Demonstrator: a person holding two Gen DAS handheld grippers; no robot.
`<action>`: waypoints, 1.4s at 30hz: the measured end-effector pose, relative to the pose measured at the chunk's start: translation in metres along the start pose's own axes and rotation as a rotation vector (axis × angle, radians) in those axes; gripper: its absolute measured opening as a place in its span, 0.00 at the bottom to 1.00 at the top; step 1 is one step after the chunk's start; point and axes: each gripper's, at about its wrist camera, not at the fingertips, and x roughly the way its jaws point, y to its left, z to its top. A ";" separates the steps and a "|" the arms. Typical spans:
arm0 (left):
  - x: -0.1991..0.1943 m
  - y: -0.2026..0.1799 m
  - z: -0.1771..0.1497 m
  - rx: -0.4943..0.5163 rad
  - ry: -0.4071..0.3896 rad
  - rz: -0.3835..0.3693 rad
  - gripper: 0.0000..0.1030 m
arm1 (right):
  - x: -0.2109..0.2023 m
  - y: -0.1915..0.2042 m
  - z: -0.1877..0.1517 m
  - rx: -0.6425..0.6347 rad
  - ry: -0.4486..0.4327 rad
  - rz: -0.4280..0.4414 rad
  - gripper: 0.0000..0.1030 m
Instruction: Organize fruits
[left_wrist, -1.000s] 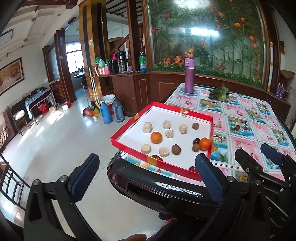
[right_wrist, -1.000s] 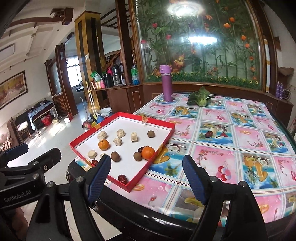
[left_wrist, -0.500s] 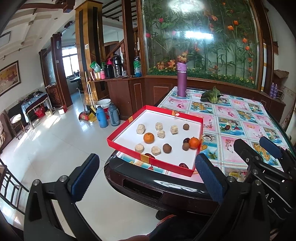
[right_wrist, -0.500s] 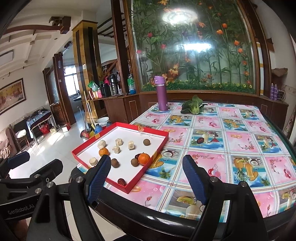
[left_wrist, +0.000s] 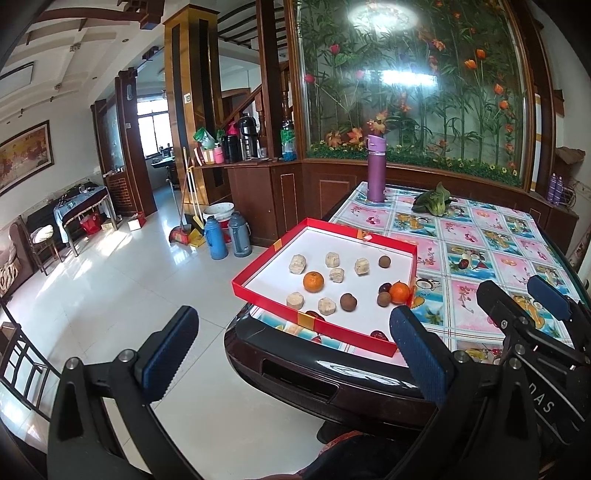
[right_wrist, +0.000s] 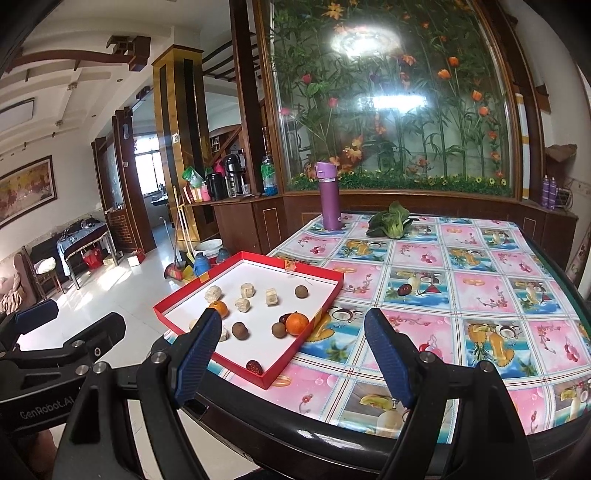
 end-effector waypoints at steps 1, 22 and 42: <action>0.000 0.001 0.000 -0.002 0.000 0.001 1.00 | 0.000 0.001 0.000 -0.001 -0.001 0.001 0.77; 0.003 0.010 0.000 -0.037 0.004 0.014 1.00 | 0.001 0.005 0.002 -0.009 -0.002 0.003 0.77; 0.017 0.011 -0.001 -0.061 0.039 0.037 1.00 | 0.017 0.010 0.013 -0.015 0.005 0.018 0.77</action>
